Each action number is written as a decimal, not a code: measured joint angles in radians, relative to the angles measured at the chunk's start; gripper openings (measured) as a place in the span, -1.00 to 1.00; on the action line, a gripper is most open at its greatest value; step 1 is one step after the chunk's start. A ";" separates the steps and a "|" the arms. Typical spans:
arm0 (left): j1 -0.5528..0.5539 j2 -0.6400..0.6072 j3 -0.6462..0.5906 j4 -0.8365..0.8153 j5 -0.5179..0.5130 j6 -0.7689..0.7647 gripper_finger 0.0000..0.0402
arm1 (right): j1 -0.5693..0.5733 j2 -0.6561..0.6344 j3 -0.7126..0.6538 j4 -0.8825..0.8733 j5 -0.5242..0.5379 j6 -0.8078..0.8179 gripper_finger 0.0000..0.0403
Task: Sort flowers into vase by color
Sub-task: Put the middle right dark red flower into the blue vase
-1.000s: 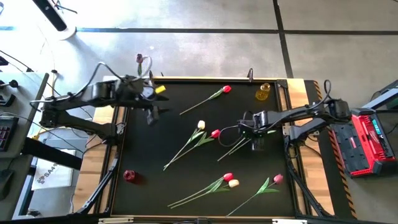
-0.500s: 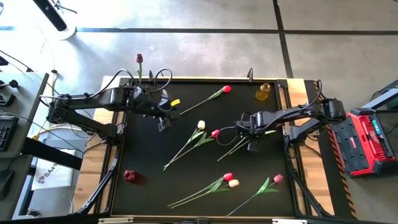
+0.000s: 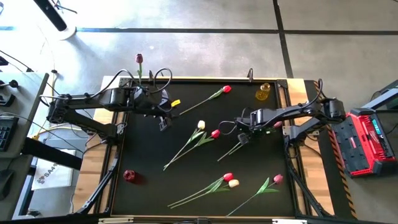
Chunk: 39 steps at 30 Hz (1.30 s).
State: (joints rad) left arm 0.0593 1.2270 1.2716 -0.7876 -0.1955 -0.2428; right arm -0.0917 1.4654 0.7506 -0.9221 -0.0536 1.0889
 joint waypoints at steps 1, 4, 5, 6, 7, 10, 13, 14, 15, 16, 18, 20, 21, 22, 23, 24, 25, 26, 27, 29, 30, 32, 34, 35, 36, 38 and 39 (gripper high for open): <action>0.000 0.000 0.000 0.000 -0.001 0.000 0.00 | 0.000 0.000 0.000 0.000 0.004 0.051 -0.32; 0.000 0.000 0.000 0.000 -0.003 0.001 0.00 | 0.000 0.000 0.000 -0.002 0.031 0.227 -0.32; 0.000 0.000 0.000 0.000 -0.003 0.004 0.00 | 0.000 0.000 0.000 -0.006 0.039 0.289 -0.32; 0.000 0.000 0.000 0.000 -0.003 0.009 0.00 | 0.000 0.000 0.000 -0.011 0.051 0.343 -0.32; 0.000 0.000 0.000 0.000 -0.003 0.016 0.00 | 0.000 0.000 0.000 -0.016 0.061 0.394 -0.32; 0.000 0.000 0.000 0.000 -0.005 0.038 0.00 | 0.000 0.000 0.000 -0.019 0.083 0.537 -0.32; 0.000 0.000 0.000 0.000 -0.029 0.069 0.00 | 0.001 0.001 0.000 -0.020 0.105 0.666 -0.32; 0.000 0.000 0.000 0.000 -0.037 0.079 0.00 | 0.002 0.004 0.000 -0.020 0.108 0.699 -0.32; 0.000 0.000 0.000 0.000 -0.041 0.092 0.00 | 0.003 0.009 0.000 -0.022 0.108 0.727 -0.32; 0.000 0.000 0.000 0.000 -0.044 0.105 0.00 | 0.007 0.017 0.000 -0.024 0.105 0.748 -0.32; 0.001 0.000 0.000 0.000 -0.044 0.133 0.00 | 0.018 0.035 0.000 -0.029 0.088 0.786 -0.32; 0.001 0.000 0.000 0.000 -0.044 0.158 0.00 | 0.038 0.058 0.000 -0.030 0.077 0.822 -0.32; 0.001 0.000 0.000 0.000 -0.044 0.171 0.00 | 0.047 0.071 0.001 -0.030 0.079 0.842 -0.32; 0.001 0.000 0.000 0.000 -0.044 0.183 0.00 | 0.055 0.083 0.004 -0.030 0.083 0.866 -0.32; 0.001 0.000 0.000 0.000 -0.047 0.196 0.00 | 0.060 0.095 0.004 -0.029 0.086 0.884 -0.32; 0.001 0.000 0.000 0.000 -0.051 0.205 0.00 | 0.062 0.108 0.005 -0.020 0.090 0.900 -0.32; 0.001 0.000 0.000 0.000 -0.054 0.215 0.00 | 0.063 0.118 0.005 -0.011 0.097 0.908 -0.33; 0.001 0.000 0.000 0.000 -0.054 0.225 0.00 | 0.064 0.123 0.005 -0.004 0.104 0.912 -0.35; 0.001 0.000 0.000 0.000 -0.054 0.232 0.00 | 0.064 0.127 0.004 0.005 0.109 0.912 -0.37; 0.006 0.000 0.000 0.000 -0.054 0.246 0.00 | 0.068 0.128 0.004 0.020 0.114 0.911 -0.47; 0.009 0.000 0.000 -0.001 -0.053 0.247 0.00 | 0.073 0.129 0.009 0.024 0.120 0.902 -0.54; 0.016 0.000 0.000 -0.001 -0.053 0.248 0.00 | 0.087 0.132 0.021 0.023 0.135 0.869 -0.71; 0.023 0.000 0.000 -0.002 -0.053 0.256 0.00 | 0.102 0.133 0.029 0.021 0.159 0.850 -0.90; 0.026 0.000 0.000 -0.002 -0.053 0.260 0.00 | 0.110 0.133 0.028 0.021 0.169 0.843 -0.94; 0.028 0.000 0.000 -0.002 -0.053 0.264 0.00 | 0.115 0.133 0.026 0.022 0.177 0.841 -0.96; 0.035 0.000 0.000 -0.001 -0.053 0.262 0.00 | 0.122 0.133 0.020 0.025 0.181 0.843 -0.93; 0.039 0.000 0.000 -0.001 -0.052 0.254 0.00 | 0.127 0.133 0.021 0.025 0.182 0.842 -0.93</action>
State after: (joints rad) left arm 0.0987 1.2266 1.2716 -0.7887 -0.2474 0.0112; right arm 0.0355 1.5982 0.7719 -0.8973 0.1283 1.9313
